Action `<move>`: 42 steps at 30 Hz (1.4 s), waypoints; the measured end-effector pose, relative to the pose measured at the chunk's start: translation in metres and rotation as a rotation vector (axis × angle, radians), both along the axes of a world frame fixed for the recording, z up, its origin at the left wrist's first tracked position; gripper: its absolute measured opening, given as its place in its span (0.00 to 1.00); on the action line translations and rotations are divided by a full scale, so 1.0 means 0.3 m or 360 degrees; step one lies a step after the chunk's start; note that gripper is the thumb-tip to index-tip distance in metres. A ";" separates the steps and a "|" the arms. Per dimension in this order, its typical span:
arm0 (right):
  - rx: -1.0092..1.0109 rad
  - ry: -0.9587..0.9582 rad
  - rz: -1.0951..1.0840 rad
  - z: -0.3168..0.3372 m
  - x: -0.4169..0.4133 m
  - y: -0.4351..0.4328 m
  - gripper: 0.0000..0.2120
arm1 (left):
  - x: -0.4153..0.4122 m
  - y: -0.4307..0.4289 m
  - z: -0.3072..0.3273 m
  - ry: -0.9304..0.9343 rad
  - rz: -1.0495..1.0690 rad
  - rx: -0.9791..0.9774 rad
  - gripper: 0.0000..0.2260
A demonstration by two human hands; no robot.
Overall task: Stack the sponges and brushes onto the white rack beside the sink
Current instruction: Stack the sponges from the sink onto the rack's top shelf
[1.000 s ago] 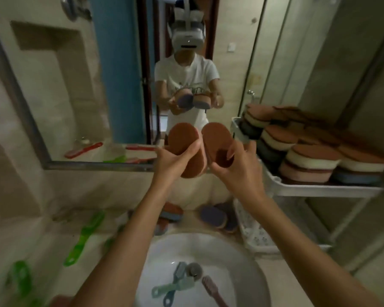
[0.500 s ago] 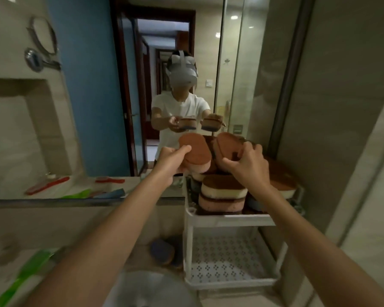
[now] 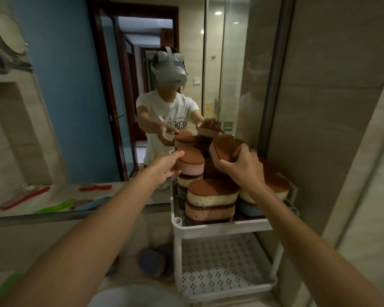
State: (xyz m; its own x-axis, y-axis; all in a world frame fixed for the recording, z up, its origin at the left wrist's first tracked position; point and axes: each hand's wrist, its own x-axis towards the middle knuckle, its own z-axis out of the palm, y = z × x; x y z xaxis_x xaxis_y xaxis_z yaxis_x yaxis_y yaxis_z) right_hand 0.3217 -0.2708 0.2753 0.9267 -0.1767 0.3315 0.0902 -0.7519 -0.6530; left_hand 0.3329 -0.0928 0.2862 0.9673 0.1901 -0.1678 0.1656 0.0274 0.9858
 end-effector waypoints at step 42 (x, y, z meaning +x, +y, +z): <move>-0.1057 0.0074 0.0207 0.013 0.005 0.087 0.21 | 0.056 -0.038 -0.122 -0.0168 -0.0200 0.0511 0.28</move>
